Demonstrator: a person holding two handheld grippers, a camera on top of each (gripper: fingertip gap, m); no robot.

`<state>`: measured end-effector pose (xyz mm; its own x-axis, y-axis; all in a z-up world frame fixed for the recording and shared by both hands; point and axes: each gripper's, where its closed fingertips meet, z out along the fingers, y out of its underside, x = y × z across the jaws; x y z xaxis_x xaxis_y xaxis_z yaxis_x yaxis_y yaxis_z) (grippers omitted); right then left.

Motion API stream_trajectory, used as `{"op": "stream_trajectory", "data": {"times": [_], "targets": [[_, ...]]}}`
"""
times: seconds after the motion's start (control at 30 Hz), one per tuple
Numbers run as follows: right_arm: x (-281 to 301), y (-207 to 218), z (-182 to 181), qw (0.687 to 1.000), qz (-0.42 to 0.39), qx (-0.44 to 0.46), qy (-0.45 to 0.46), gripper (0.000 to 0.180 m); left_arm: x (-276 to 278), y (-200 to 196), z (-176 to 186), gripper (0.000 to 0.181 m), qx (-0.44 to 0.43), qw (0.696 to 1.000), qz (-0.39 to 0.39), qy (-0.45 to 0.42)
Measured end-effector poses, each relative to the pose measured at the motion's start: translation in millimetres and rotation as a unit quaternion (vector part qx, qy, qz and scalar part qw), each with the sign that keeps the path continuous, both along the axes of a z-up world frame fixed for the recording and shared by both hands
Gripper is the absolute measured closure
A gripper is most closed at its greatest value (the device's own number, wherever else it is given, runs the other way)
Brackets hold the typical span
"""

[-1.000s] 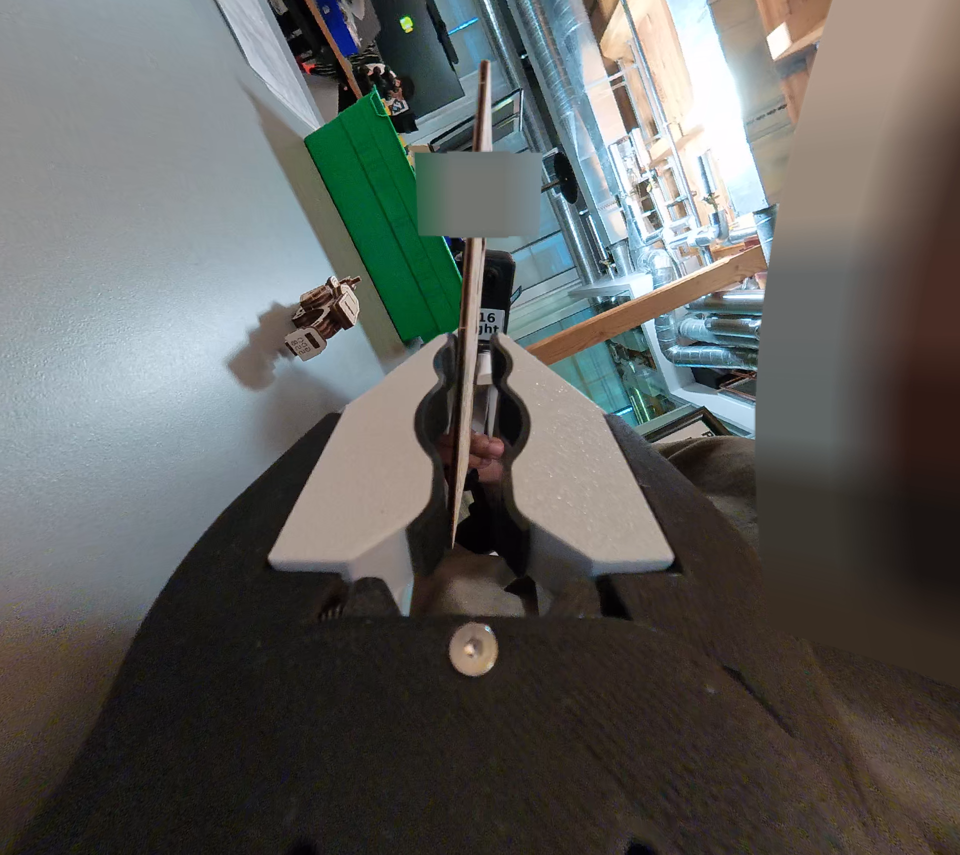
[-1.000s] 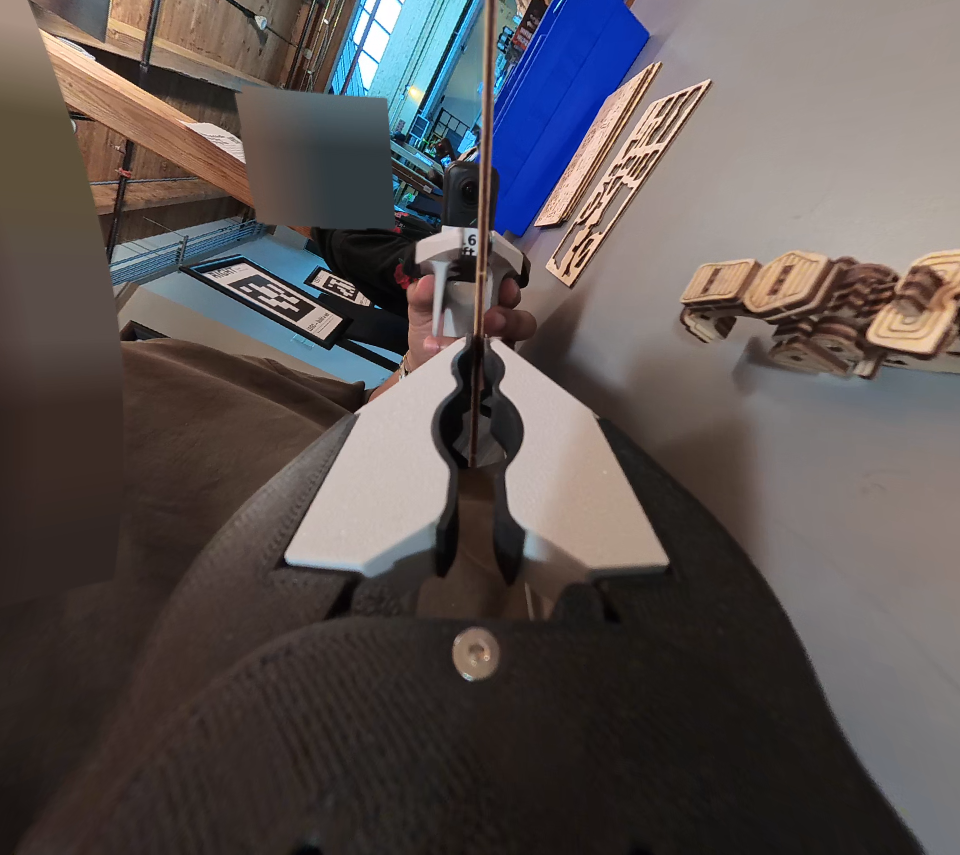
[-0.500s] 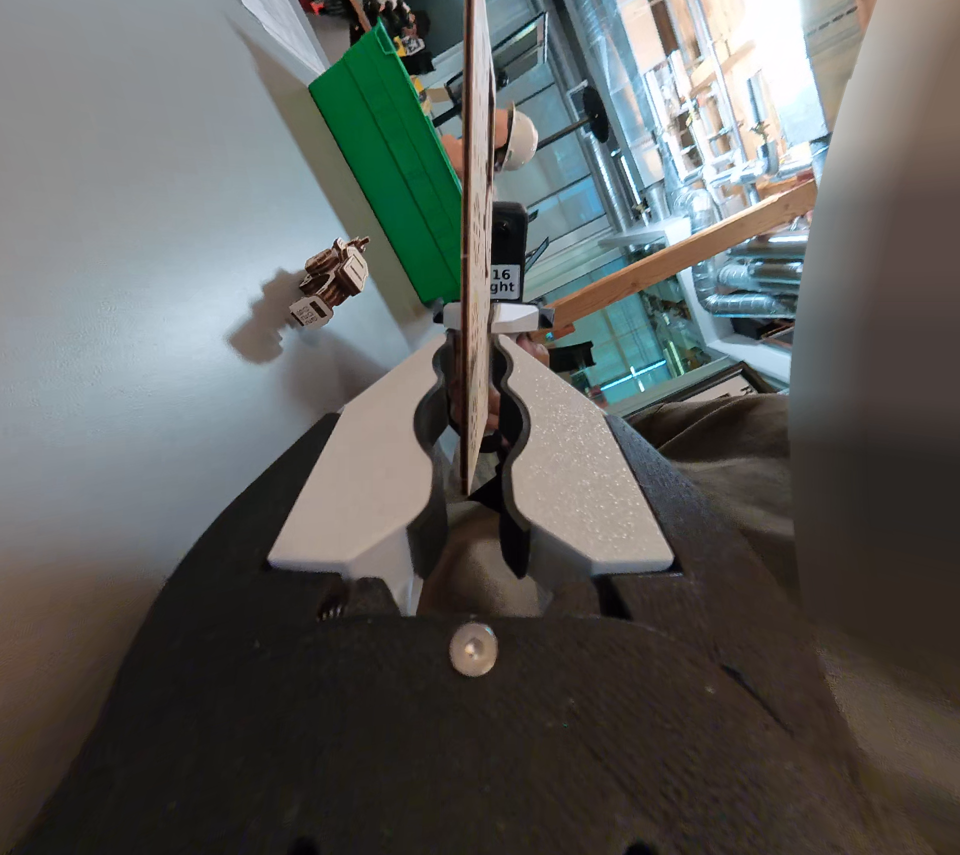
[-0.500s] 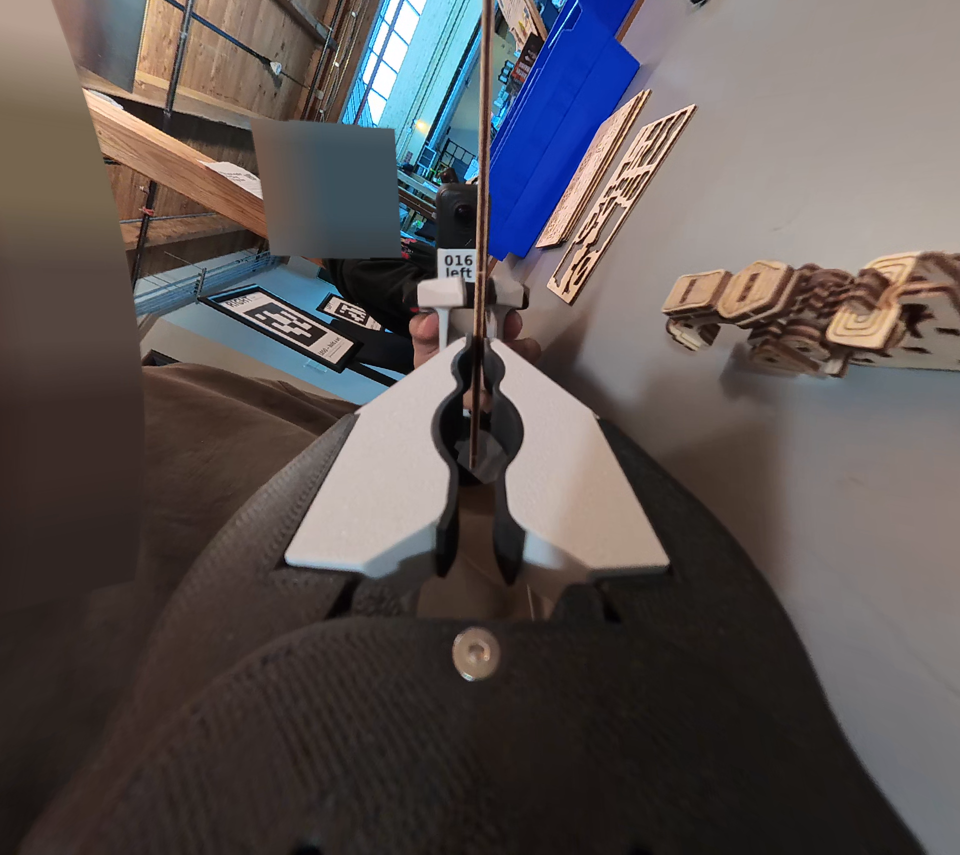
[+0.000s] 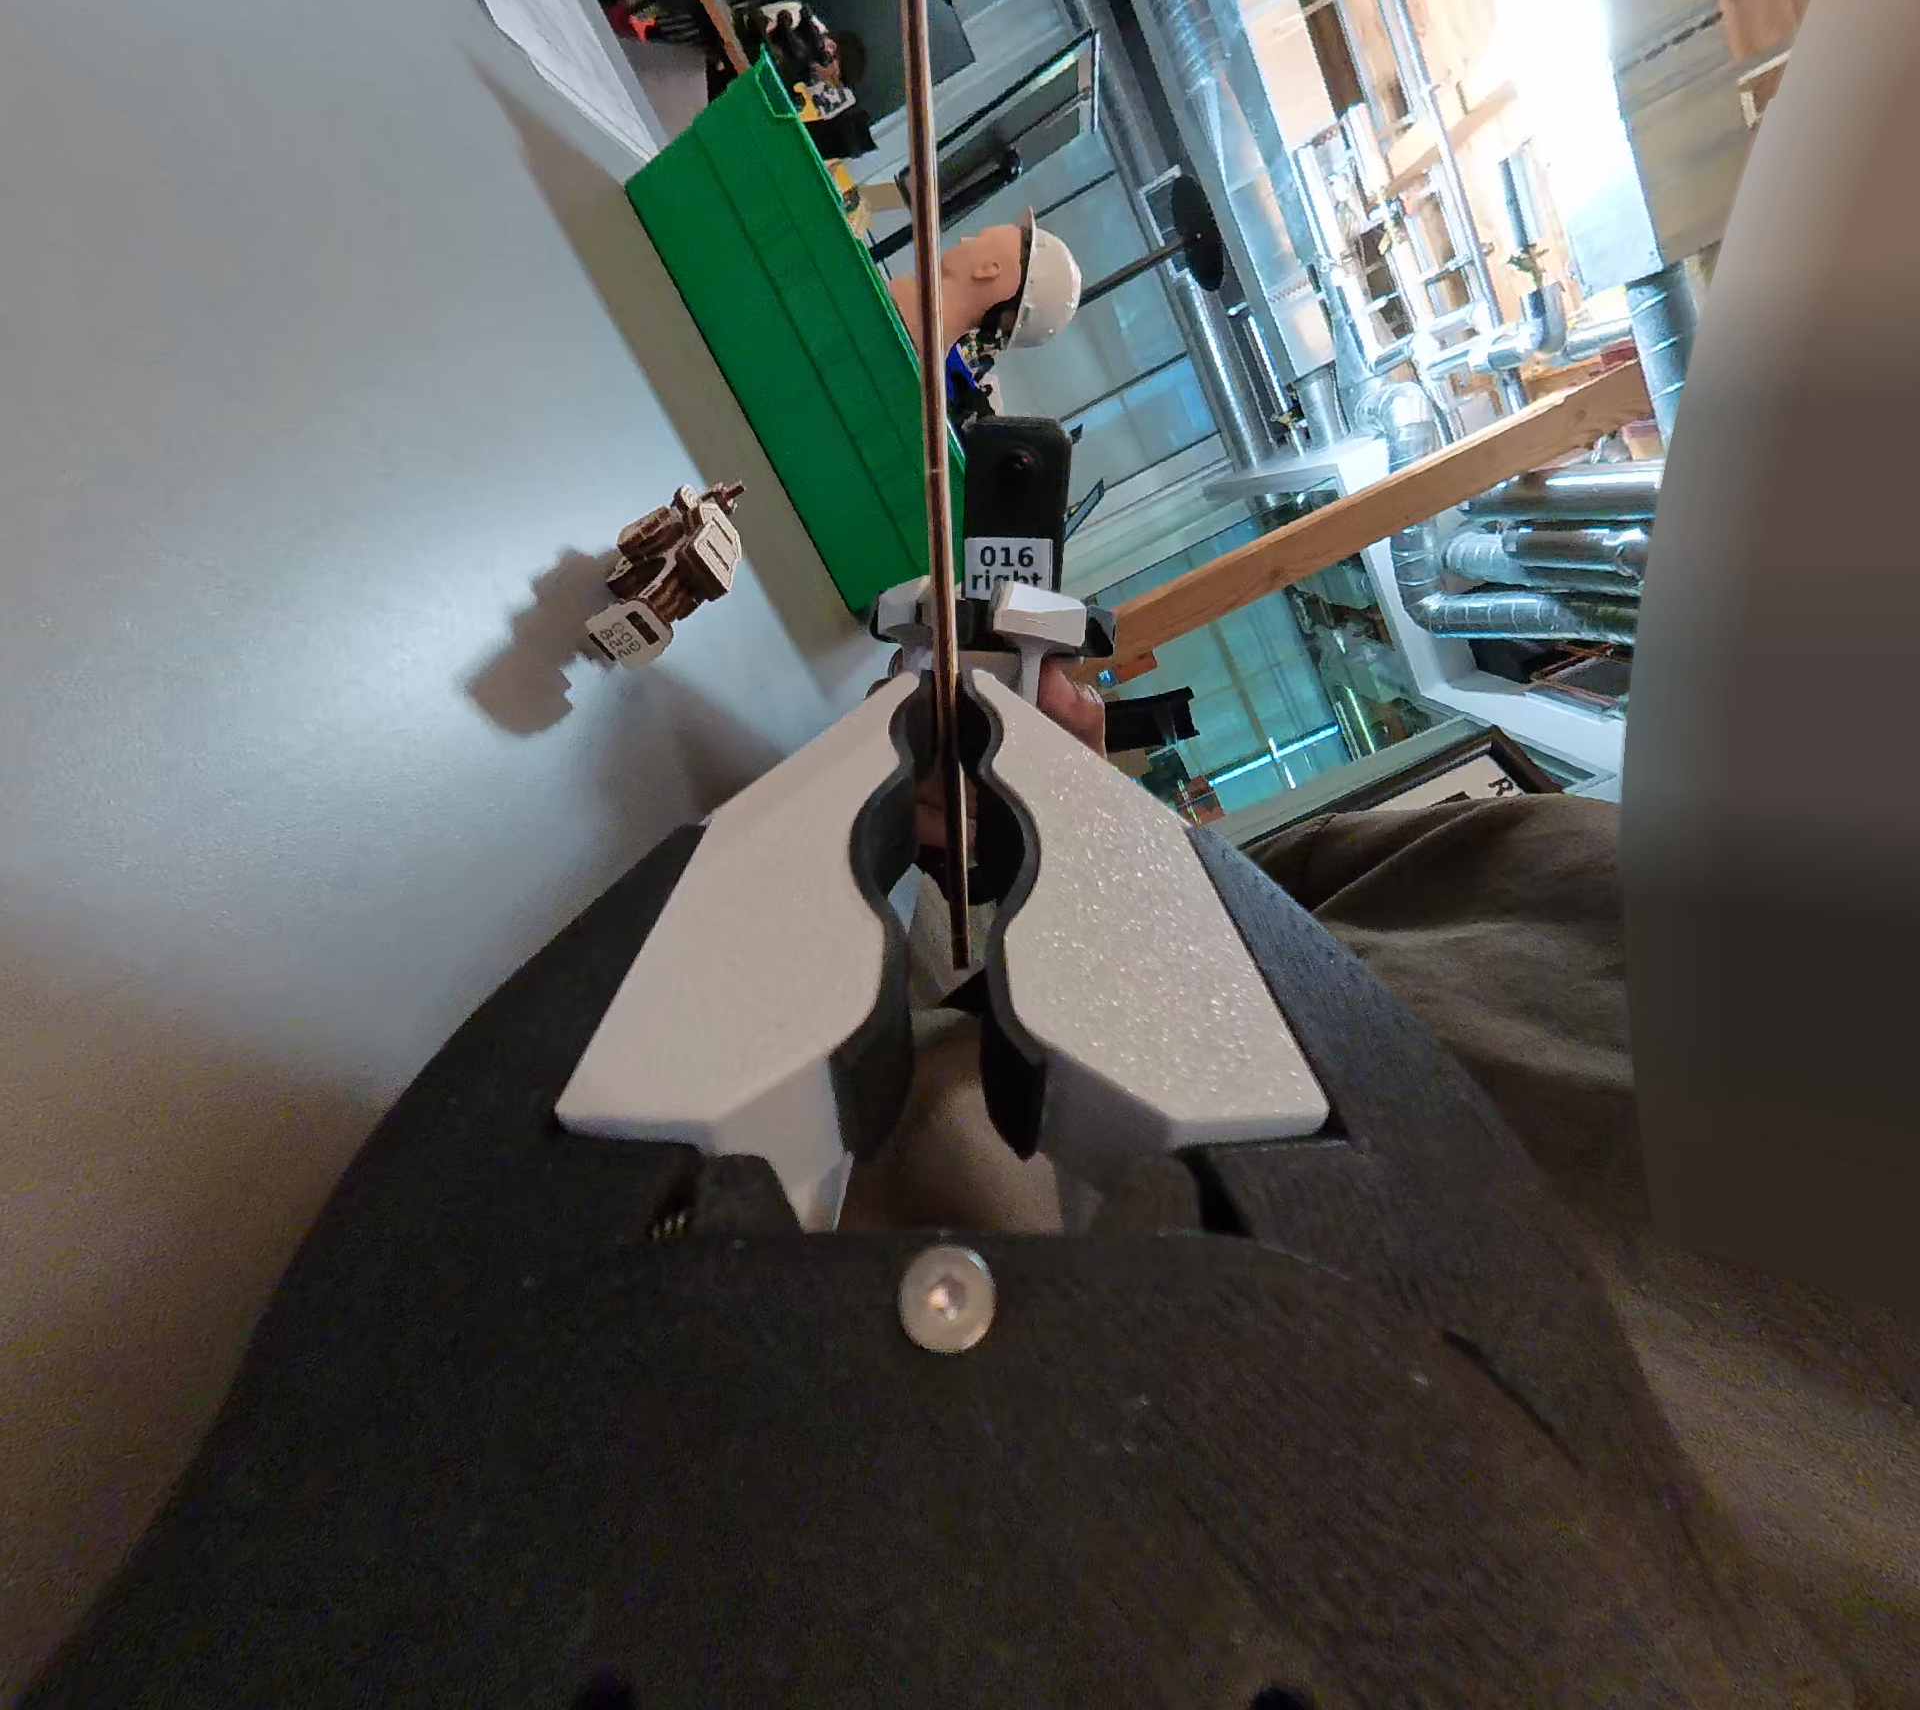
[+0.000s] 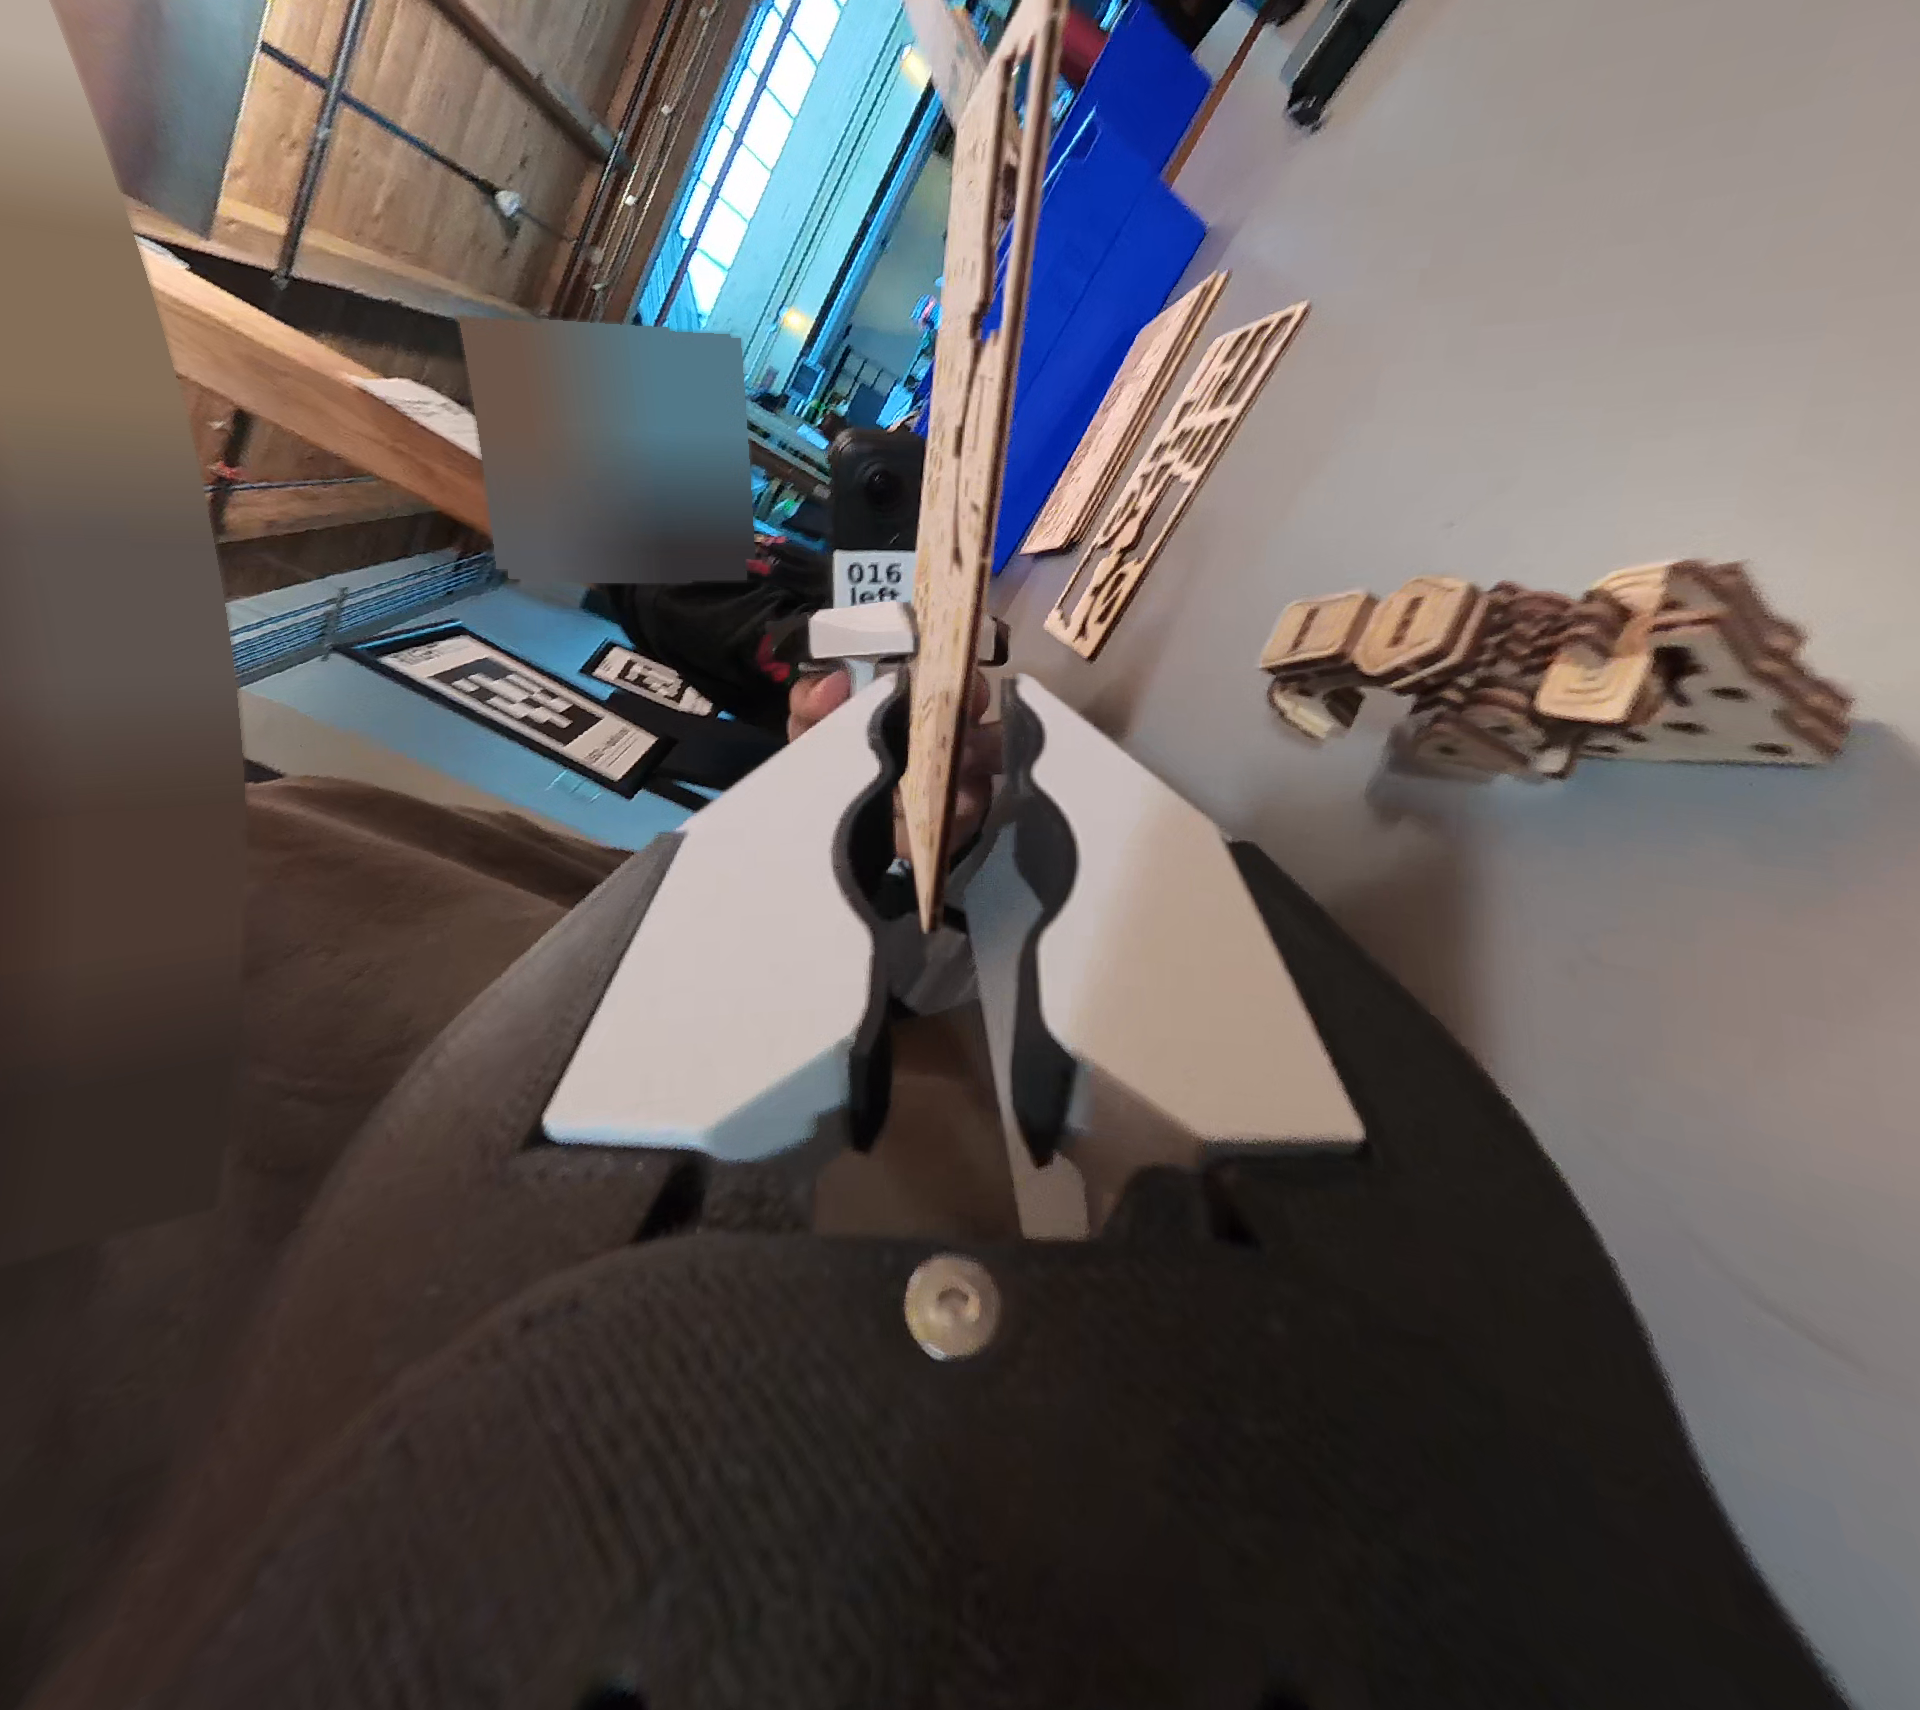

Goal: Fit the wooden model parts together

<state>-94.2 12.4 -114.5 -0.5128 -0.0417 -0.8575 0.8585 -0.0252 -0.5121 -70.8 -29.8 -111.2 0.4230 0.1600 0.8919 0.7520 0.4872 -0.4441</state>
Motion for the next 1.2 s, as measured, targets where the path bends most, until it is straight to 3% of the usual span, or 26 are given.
{"op": "stream_trajectory", "data": {"times": [0.2, 0.33, 0.6, 0.77, 0.9, 1.0, 1.2], "targets": [[-0.7, 8.2, 1.9, 0.999, -0.014, 0.019, 0.036, 0.157, -3.6, -5.2, 1.5, 0.181, 0.015, 1.000, 0.013, -0.006], [-5.1, 10.1, 3.2, 0.983, -0.055, 0.080, 0.155, 0.152, -5.8, -8.9, 2.1, 0.181, 0.018, 1.000, 0.023, -0.006], [-16.9, 14.3, -2.9, 0.890, -0.123, 0.217, 0.382, 0.142, -8.8, -14.5, 1.4, 0.181, 0.018, 0.999, 0.036, -0.017], [-26.9, 23.1, 3.1, 0.831, -0.189, 0.245, 0.461, 0.139, -7.6, -15.7, 3.3, 0.181, 0.015, 0.999, 0.033, -0.023], [-27.8, 26.5, 3.5, 0.804, -0.218, 0.258, 0.489, 0.138, -8.6, -16.6, 0.7, 0.181, 0.001, 0.999, 0.041, -0.027], [-25.9, 24.7, 0.5, 0.799, -0.216, 0.265, 0.494, 0.141, -9.4, -17.6, -0.3, 0.181, -0.003, 0.999, 0.046, -0.028], [-19.3, 18.2, -3.3, 0.832, -0.196, 0.251, 0.455, 0.144, -13.2, -22.1, -4.8, 0.181, -0.017, 0.997, 0.064, -0.025]]}}
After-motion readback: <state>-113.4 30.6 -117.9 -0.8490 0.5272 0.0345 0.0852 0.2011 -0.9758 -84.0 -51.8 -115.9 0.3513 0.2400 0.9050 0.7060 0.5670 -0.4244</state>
